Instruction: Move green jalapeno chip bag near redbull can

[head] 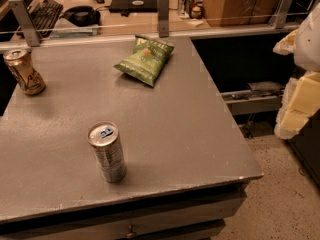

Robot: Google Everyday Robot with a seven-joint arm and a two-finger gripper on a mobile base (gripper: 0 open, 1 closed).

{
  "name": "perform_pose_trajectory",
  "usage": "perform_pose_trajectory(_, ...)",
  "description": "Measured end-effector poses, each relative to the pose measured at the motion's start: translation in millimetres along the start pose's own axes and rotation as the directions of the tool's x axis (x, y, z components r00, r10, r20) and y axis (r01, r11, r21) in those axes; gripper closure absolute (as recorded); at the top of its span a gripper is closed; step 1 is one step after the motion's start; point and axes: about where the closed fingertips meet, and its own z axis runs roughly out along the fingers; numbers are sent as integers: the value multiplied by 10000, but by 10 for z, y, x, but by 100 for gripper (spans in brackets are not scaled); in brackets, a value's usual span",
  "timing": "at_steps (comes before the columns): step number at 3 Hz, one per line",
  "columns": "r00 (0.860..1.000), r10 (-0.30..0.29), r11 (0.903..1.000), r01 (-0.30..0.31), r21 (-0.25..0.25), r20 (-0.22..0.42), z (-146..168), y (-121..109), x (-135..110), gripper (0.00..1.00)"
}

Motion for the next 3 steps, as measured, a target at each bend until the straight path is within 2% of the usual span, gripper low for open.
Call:
perform_pose_trajectory(1, 9999, -20, 10000, 20, 30, 121, -11, -14, -18, 0)
perform_pose_trajectory(2, 9976, -88, 9995, 67, 313, 684, 80, -230, -205, 0)
perform_pose_trajectory(3, 9817, -270, 9968, 124, 786, 1887, 204, -673, -590, 0)
